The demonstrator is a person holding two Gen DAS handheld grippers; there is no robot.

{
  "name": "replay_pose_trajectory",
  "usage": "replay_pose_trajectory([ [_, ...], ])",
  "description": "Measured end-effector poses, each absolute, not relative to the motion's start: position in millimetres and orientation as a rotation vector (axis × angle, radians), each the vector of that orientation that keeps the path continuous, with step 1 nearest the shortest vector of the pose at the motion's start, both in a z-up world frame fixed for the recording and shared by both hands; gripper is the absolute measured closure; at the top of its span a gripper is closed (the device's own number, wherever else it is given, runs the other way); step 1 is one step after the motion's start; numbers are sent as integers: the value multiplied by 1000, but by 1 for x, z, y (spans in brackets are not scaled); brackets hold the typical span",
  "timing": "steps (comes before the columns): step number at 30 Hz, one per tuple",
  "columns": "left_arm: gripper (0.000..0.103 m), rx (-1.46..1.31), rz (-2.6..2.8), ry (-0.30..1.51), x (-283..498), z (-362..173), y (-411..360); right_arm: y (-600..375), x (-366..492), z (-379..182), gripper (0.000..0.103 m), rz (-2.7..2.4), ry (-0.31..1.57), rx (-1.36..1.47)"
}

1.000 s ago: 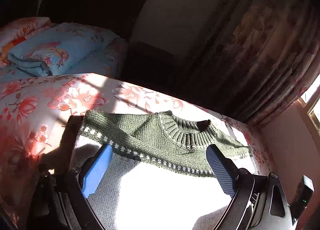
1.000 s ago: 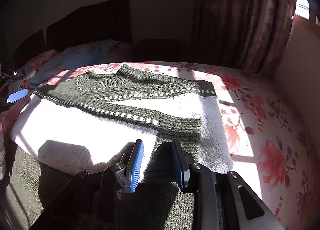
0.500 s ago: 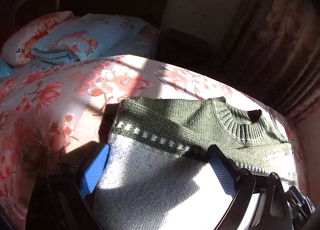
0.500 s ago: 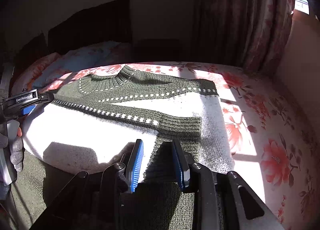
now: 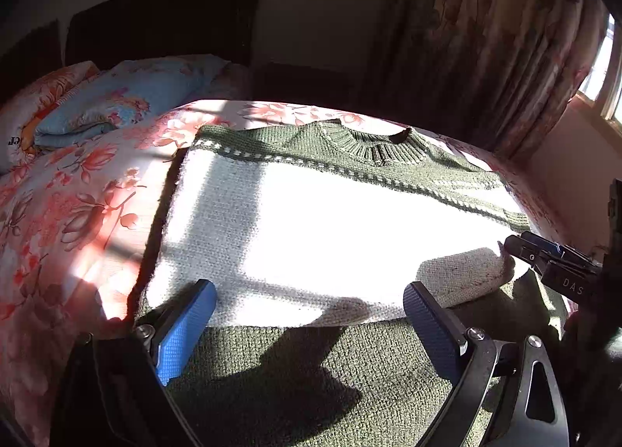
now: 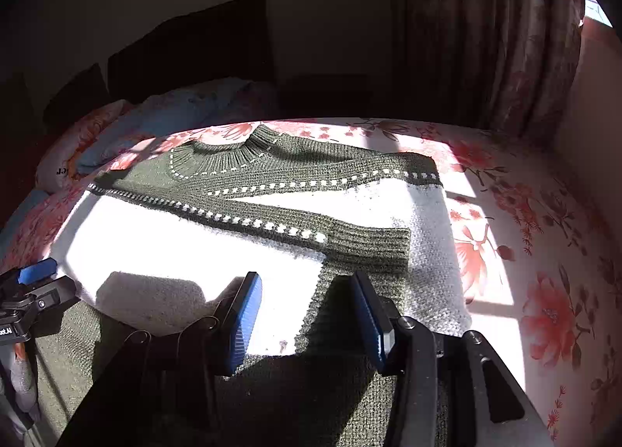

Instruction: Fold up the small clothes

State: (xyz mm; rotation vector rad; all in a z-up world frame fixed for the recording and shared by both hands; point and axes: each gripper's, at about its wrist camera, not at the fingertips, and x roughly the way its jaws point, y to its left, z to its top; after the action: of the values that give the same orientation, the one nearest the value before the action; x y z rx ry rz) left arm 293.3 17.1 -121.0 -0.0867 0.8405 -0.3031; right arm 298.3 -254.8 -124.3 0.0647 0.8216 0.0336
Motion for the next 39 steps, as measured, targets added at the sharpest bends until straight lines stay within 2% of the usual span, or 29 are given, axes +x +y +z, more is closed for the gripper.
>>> replay_pose_trajectory([
  [10,0,122,-228,881,293,-130,-12,-252,298,-125,48,30,822,51],
  [22,0,127,-234,839,241,-123,-10,-262,280,-114,49,26,821,178],
  [28,0,2,-220,915,256,-132,7,-227,267,-126,46,-11,870,-70],
  [34,0,25,-164,871,244,-124,12,-215,236,-129,47,55,906,-36],
  [39,0,132,-161,912,237,-131,3,-214,227,-134,45,83,929,-48],
])
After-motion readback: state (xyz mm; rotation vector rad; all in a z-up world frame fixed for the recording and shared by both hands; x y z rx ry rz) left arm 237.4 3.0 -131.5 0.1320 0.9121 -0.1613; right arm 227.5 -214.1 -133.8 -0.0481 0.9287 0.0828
